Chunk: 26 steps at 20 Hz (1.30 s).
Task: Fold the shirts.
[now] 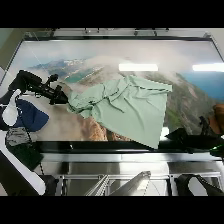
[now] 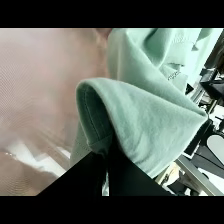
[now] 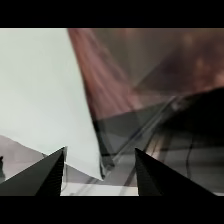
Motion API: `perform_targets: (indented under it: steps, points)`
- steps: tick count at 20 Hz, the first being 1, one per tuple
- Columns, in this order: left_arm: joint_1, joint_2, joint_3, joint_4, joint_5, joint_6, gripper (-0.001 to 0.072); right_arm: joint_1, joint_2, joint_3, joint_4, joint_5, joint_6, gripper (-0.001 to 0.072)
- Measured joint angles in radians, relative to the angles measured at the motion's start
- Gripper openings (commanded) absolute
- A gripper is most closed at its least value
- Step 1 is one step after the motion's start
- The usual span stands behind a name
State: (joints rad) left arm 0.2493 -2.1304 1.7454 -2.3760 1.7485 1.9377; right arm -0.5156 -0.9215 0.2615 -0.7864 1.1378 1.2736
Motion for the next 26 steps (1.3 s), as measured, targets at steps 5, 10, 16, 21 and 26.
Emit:
perform_targets:
  steps: [5,10,16,21,26]
  points:
    - [0.004,0.0,0.0,-0.001,0.019,0.0,0.0033,0.141,-0.039,-0.064,0.106,-0.056,0.011,0.0496]
    - [0.005,0.005,-0.004,-0.004,0.027,0.0,0.0033,0.356,-0.176,-0.079,0.35,-0.197,-0.143,0.0018]
    - [0.029,0.205,-0.234,-0.125,0.074,0.1,0.0032,0.339,-0.104,0.003,0.732,-0.069,-0.472,0.0018]
    - [0.089,0.687,-0.564,-0.413,0.085,0.223,0.0032,0.056,0.277,0.271,0.927,0.114,-0.546,0.0017]
    - [0.199,1.225,-0.554,-0.571,-0.046,0.208,0.0032,-0.181,0.497,0.7,0.995,0.07,-0.544,0.0017]
